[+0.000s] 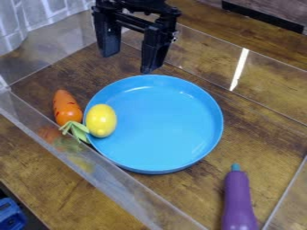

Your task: Move the carrot to the right side

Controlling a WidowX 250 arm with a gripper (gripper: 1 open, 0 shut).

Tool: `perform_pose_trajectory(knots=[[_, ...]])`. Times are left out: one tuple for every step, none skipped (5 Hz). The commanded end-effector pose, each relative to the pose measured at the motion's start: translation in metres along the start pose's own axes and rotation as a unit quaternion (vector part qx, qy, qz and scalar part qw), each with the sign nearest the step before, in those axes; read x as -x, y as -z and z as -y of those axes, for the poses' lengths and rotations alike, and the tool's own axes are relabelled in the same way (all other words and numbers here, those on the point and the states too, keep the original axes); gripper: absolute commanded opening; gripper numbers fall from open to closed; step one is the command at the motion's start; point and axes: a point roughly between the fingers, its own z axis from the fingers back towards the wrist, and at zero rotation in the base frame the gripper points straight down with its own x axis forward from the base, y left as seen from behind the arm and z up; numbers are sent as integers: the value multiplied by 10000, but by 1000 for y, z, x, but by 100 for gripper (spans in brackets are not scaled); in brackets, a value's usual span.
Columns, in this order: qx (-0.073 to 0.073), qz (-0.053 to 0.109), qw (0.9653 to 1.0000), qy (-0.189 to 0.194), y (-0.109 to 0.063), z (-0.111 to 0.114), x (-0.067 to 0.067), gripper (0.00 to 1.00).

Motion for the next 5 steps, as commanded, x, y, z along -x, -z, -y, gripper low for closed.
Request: perform_pose_trajectory(knots=[[30, -71, 10000, -63, 6, 0, 0, 100], [108, -101, 9993, -340, 13, -6, 2, 100], [151, -133, 9984, -532, 19, -10, 3, 100], [223, -133, 9956, -905, 26, -18, 5, 100], [299, -121, 9913, -1279, 32, -27, 8, 100]])
